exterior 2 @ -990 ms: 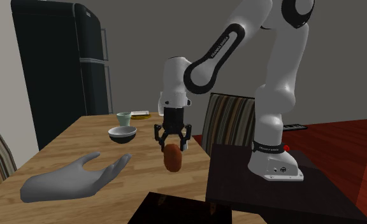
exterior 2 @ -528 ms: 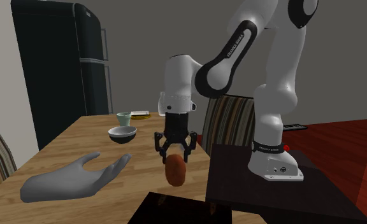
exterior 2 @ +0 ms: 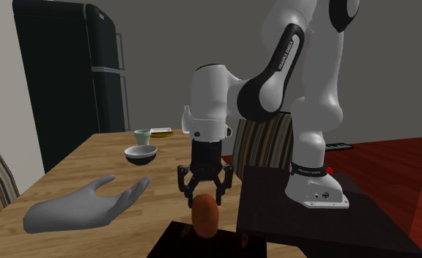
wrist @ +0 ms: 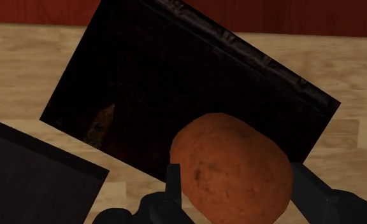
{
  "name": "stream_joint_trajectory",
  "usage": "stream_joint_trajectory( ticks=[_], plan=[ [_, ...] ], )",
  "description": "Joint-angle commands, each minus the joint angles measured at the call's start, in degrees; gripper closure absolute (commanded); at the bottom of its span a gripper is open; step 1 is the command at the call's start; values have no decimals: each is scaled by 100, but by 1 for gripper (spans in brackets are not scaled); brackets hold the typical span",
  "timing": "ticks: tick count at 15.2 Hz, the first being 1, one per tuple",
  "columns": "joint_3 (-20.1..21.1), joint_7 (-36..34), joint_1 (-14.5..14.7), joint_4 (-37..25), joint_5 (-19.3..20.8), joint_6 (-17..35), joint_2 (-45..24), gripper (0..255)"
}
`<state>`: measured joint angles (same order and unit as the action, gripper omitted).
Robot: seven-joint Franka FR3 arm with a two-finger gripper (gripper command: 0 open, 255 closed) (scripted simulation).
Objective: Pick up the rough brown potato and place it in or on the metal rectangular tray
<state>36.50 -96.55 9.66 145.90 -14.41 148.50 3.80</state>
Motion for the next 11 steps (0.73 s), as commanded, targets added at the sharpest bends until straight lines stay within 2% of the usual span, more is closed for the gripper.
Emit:
stream_joint_trajectory(
  ticks=[1,11],
  plan=[
    [35,-116,-7,31,132,195,-175,255],
    [-138,-771,48,126,1134,1113,-1130,255]
  ],
)
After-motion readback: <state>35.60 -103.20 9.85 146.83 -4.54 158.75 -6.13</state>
